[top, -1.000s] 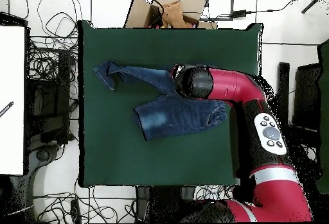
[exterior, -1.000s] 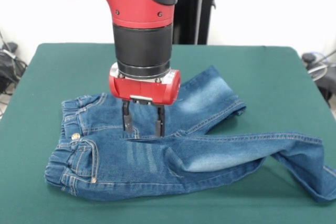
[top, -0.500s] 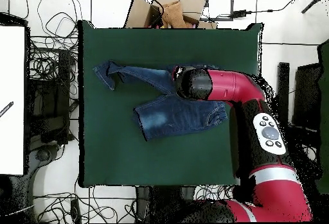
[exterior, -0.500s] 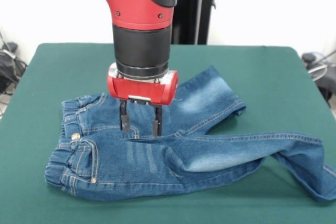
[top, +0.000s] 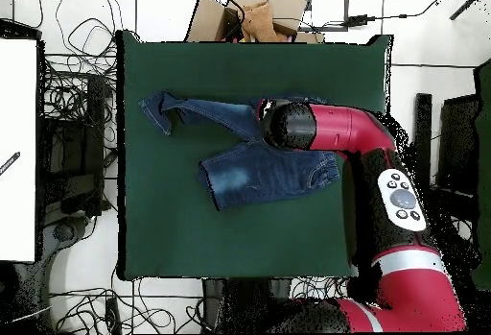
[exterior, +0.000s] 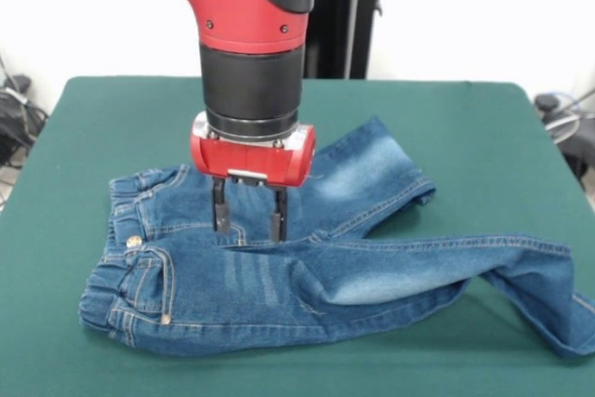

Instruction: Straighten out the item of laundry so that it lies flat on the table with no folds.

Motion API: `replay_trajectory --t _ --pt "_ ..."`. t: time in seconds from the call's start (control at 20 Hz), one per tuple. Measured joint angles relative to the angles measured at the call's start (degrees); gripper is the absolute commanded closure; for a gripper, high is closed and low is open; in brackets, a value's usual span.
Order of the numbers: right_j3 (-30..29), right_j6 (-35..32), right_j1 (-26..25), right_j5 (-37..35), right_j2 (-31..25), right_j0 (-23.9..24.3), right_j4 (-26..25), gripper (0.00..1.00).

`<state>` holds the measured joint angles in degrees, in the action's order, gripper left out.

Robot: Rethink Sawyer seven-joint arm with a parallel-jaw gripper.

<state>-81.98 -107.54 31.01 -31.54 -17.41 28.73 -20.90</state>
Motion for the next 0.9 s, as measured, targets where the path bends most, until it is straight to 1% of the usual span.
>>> replay_trajectory --t 0.65,0.7,0.9 --pt "0.02 0.00 -0.91 0.15 0.00 -0.08 0.00 0.00" --pt "0.03 0.00 -1.14 0.43 0.00 -0.09 0.00 1.00" --pt "0.08 0.00 -1.52 0.69 0.00 -0.09 0.00 1.00"
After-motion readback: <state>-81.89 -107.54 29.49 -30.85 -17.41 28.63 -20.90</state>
